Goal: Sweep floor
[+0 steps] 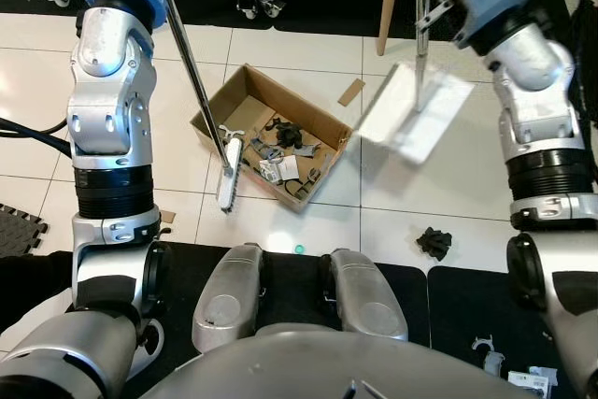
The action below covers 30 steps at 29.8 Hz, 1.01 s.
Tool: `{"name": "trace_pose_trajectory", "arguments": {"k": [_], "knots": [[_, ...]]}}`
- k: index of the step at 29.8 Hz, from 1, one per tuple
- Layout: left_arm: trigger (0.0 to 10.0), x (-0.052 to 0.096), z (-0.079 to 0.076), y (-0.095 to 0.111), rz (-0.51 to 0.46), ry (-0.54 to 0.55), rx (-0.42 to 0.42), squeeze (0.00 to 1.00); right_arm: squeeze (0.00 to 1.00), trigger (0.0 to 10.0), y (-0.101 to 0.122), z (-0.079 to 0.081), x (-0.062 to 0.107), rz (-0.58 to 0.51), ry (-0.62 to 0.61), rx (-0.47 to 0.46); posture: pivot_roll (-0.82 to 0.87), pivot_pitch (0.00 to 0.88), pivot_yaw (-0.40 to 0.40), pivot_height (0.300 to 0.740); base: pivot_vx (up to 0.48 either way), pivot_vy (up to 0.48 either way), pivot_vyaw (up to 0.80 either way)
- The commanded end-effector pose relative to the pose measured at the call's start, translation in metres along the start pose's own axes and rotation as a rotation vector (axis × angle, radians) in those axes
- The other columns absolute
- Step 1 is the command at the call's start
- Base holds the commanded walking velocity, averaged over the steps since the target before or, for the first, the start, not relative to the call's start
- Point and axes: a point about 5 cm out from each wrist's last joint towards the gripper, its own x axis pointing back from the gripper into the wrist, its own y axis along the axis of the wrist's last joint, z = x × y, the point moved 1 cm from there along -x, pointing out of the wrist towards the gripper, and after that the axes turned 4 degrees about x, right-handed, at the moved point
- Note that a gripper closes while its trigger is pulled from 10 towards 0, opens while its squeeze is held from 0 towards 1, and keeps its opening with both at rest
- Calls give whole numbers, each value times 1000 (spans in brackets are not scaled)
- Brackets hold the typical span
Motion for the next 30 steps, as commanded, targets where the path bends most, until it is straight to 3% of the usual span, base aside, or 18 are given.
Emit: {"name": "trace_pose_trajectory", "arguments": {"k": [1, 5, 6, 8, 11, 12, 21, 24, 25, 30], "knots": [[10000, -4, 3, 8, -23, 2, -15, 0, 0, 10000, 15, -19, -2, -51, -34, 83, 53, 0, 35, 740, 0, 0, 0], [10000, -5, 3, 8, -22, -1, -16, 0, 0, 10000, 9, -31, 7, -5, -34, 158, 51, 0, 40, 740, 0, 0, 0], [10000, -5, 4, 8, -20, -2, -17, 0, 0, 10000, 4, -37, 12, 37, -19, 224, 47, 0, 46, 740, 0, 0, 0], [10000, -5, 4, 8, -19, -3, -18, 0, 0, 10000, 2, -38, 13, 46, -12, 226, 45, 0, 47, 740, 0, 0, 0], [10000, -6, 3, 8, -16, -5, -19, 0, 0, 10000, 8, -37, 11, -1, -29, 96, 45, 0, 48, 740, 0, 0, 0], [10000, -6, 3, 8, -16, -6, -18, 0, 0, 10000, 10, -37, 10, -11, -26, 91, 47, 0, 48, 740, 0, 0, 0], [10000, -5, 4, 7, -15, -2, -19, 0, 0, 10000, 9, -36, 9, 2, -11, 123, 51, 0, 44, 740, 0, 0, 0], [10000, -5, 4, 7, -15, -1, -19, 0, 0, 10000, 8, -38, 10, 23, 2, 179, 51, 0, 44, 740, 0, 0, 0], [10000, -5, 4, 7, -14, -1, -18, 0, 0, 10000, 2, -42, 13, 72, 17, 285, 50, 0, 43, 740, 0, 0, 0], [10000, -5, 3, 6, -13, -2, -15, 0, 0, 10000, -2, -49, 18, 91, 3, 270, 47, 0, 43, 740, 0, 0, 0]]}}
